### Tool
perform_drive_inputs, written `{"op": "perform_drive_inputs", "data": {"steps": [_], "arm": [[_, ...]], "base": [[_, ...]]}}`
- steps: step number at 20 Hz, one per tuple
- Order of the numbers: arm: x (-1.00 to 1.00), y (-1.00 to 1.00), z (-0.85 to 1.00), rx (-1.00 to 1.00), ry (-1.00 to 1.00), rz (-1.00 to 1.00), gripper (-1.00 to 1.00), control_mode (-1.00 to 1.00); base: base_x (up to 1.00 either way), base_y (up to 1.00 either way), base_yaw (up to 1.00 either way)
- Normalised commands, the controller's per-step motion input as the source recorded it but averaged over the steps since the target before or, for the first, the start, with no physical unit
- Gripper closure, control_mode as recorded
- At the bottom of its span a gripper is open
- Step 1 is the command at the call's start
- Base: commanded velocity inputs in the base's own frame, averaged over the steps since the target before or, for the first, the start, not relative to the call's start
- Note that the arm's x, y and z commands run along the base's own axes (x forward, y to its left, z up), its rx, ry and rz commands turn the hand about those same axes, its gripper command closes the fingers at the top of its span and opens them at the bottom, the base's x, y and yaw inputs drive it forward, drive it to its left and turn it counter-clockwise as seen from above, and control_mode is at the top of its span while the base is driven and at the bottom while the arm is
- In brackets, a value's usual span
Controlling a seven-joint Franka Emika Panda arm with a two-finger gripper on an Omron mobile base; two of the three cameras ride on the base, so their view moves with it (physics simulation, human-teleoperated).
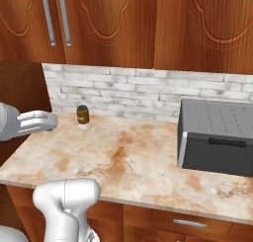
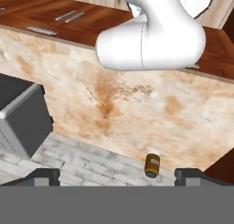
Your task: Close all open cabinet doors.
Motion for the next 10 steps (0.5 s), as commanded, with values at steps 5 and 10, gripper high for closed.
{"op": "perform_drive_inputs", "data": {"steps": [5, 10], "arm": [[-0.05, 0.00, 0.00, 0.00, 0.00, 0.00, -1.00, 1.00], [0.00, 0.00, 0.00, 0.00, 0.00, 0.00, -1.00, 1.00]], "base": [[-0.16, 0.00, -0.06], [-0.51, 0.00, -0.36]]}}
